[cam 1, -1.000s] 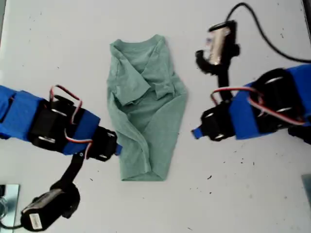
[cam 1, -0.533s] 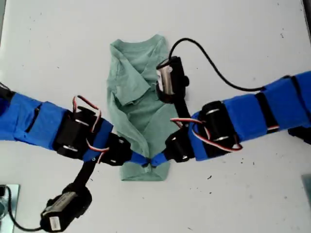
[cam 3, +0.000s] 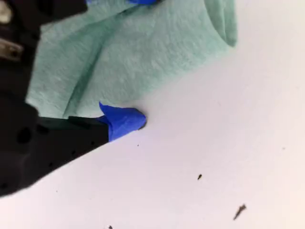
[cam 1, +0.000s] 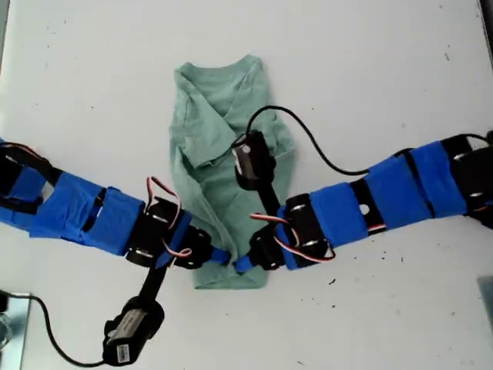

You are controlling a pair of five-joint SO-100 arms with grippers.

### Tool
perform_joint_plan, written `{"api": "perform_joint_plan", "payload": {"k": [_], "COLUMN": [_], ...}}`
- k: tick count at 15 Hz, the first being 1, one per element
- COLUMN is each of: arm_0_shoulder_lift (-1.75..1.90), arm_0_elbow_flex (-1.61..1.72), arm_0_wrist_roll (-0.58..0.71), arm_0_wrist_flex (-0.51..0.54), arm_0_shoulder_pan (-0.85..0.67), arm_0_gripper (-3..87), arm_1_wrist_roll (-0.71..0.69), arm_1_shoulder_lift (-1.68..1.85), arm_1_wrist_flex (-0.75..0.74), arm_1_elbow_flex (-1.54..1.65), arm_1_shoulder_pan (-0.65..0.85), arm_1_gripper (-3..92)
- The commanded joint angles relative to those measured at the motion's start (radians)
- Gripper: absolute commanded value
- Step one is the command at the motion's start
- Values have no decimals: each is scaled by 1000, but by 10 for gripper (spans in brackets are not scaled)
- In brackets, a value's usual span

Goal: Fold t shirt

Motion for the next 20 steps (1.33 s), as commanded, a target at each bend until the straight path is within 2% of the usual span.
{"api": "perform_joint_plan", "payload": {"k": [1,2,3,5,7,10,14,17,20], "arm_0_shoulder_lift": [-43,-49,-67,-138,-61,130,216,314,566], "arm_0_elbow_flex": [-23,-23,-29,-120,-152,-143,-146,-117,28], "arm_0_wrist_roll": [14,26,40,84,60,55,132,150,163], "arm_0_wrist_flex": [-49,-48,-55,-43,-18,0,-170,-178,-106], "arm_0_shoulder_pan": [-3,-6,-17,-25,14,103,152,117,-40], "arm_0_gripper": [236,175,128,-1,-1,-1,-1,-1,-1], "arm_1_wrist_roll": [11,6,11,48,25,-17,-86,-137,-241], "arm_1_shoulder_lift": [-92,-206,-244,-250,-199,83,232,299,407], "arm_1_wrist_flex": [3,86,74,114,143,236,153,137,138], "arm_1_elbow_flex": [-95,-258,-267,-264,-261,-221,-212,-161,-74], "arm_1_shoulder_pan": [-25,-32,-38,-48,-60,-110,-141,-64,129], "arm_1_gripper": [291,265,220,5,5,5,5,5,5]}}
